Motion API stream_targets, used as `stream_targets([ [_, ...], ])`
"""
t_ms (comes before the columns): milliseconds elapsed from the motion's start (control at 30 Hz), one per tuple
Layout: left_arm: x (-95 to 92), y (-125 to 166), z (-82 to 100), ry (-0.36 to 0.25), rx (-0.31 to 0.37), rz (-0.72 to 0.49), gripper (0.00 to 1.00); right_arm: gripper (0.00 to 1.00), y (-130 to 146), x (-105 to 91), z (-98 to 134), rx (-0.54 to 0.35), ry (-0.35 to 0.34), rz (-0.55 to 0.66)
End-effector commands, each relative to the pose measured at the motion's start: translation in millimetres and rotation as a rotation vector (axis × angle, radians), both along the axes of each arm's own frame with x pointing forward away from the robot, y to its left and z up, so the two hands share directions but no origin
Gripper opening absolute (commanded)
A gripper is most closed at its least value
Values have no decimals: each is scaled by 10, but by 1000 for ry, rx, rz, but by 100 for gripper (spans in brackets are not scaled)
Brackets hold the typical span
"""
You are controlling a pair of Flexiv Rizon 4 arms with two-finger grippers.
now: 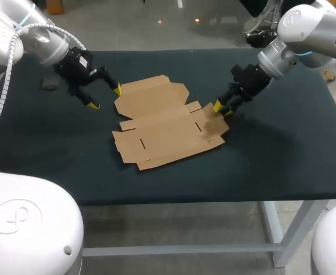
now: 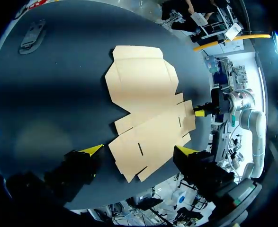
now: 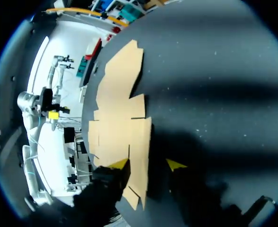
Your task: Assemble the packaging by folding the flat box into shape, placing the metal phone stand inside, and closing the box properly
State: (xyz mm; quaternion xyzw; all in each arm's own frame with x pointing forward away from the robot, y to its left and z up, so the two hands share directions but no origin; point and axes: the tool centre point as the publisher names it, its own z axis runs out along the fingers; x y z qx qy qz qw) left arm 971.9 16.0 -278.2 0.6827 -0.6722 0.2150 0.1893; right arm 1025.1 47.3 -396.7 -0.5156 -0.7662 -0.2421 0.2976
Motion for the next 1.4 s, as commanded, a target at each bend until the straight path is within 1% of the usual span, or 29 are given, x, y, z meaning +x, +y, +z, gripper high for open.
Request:
stream_targets([
  [33,10,-18,19,2,13,6,100,49,48,160,-60,-78,227,267],
  [67,11,-20,21,3,15,7,100,50,63,169,-64,-93,235,283],
  [100,11,-21,23,3,16,9,100,49,73,174,-67,-84,244,296],
  [167,10,-21,33,1,18,12,100,49,95,187,-73,-103,256,315],
  [200,10,-21,37,0,19,15,100,49,104,191,-75,-96,265,330],
  [333,20,-19,39,4,20,25,100,48,134,185,-72,-110,274,350],
  [467,32,-19,26,9,18,29,100,45,175,163,-114,-105,290,372],
  [600,41,-22,13,14,17,30,100,39,229,144,-153,-94,307,404],
  [633,42,-22,10,18,16,31,100,36,244,139,-157,-90,311,415],
  [667,43,-22,9,22,16,32,100,31,246,138,-158,-90,311,416],
  [700,44,-22,8,24,16,34,100,14,247,137,-160,-84,314,417],
  [733,44,-22,7,25,15,35,100,0,247,133,-166,-79,315,419],
  [933,25,-5,11,24,15,37,100,0,238,75,-195,-47,302,376],
  [1100,5,3,14,21,13,34,100,0,226,-9,-150,-30,262,301],
  [1400,-56,6,39,8,11,24,100,0,174,-151,-64,46,190,180],
])
